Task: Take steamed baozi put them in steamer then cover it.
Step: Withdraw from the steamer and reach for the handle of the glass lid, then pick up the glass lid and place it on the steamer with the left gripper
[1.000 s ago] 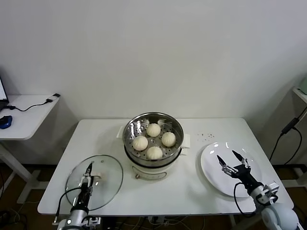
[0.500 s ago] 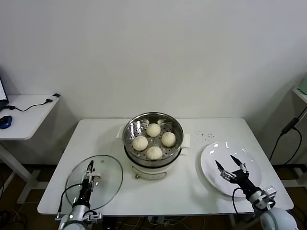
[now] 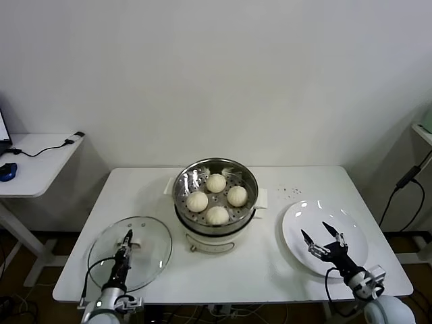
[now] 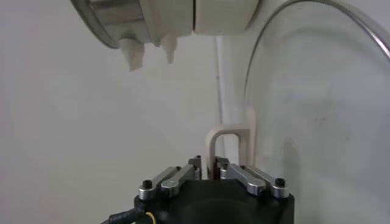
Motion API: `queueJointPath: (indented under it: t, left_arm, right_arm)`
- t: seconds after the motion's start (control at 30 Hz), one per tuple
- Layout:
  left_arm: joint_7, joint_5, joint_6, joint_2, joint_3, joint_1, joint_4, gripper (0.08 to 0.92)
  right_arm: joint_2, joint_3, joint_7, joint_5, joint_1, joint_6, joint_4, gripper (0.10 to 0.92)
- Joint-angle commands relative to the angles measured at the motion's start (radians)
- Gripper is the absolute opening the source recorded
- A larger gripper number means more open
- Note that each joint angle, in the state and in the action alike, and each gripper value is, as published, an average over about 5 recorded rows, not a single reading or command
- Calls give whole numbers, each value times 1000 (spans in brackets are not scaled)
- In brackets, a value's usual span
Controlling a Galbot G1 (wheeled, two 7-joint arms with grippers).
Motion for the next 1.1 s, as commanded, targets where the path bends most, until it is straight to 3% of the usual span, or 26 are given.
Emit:
queueJointPath:
  t: [0.03, 0.33, 0.63, 0.77, 0.9, 1.0, 1.1]
  left_arm:
    - [39, -95, 20, 39, -4, 55, -148, 173]
    - [177, -199, 127, 141, -53, 179, -471, 146]
    - [327, -251, 418, 312, 19, 173, -687, 146]
    - [374, -237, 561, 402, 114, 113, -688, 146]
    - [461, -223, 672, 467, 267, -24, -687, 146]
    - [567, -204, 746, 469, 392, -143, -685, 146]
    - [656, -162, 776, 419, 480, -234, -674, 146]
  right_arm:
    - [1, 3, -1, -11, 5, 1, -5, 823]
    - [-6, 3, 3, -14, 31, 1, -17, 823]
    - [-26, -15, 17, -38, 71, 1, -40, 823]
    - [-29, -34, 21, -55, 97, 4, -60, 823]
    - [-29, -62, 28, -66, 133, 3, -90, 823]
    - [-29, -96, 36, -71, 164, 2, -107, 823]
    - [-27, -127, 43, -76, 189, 1, -123, 823]
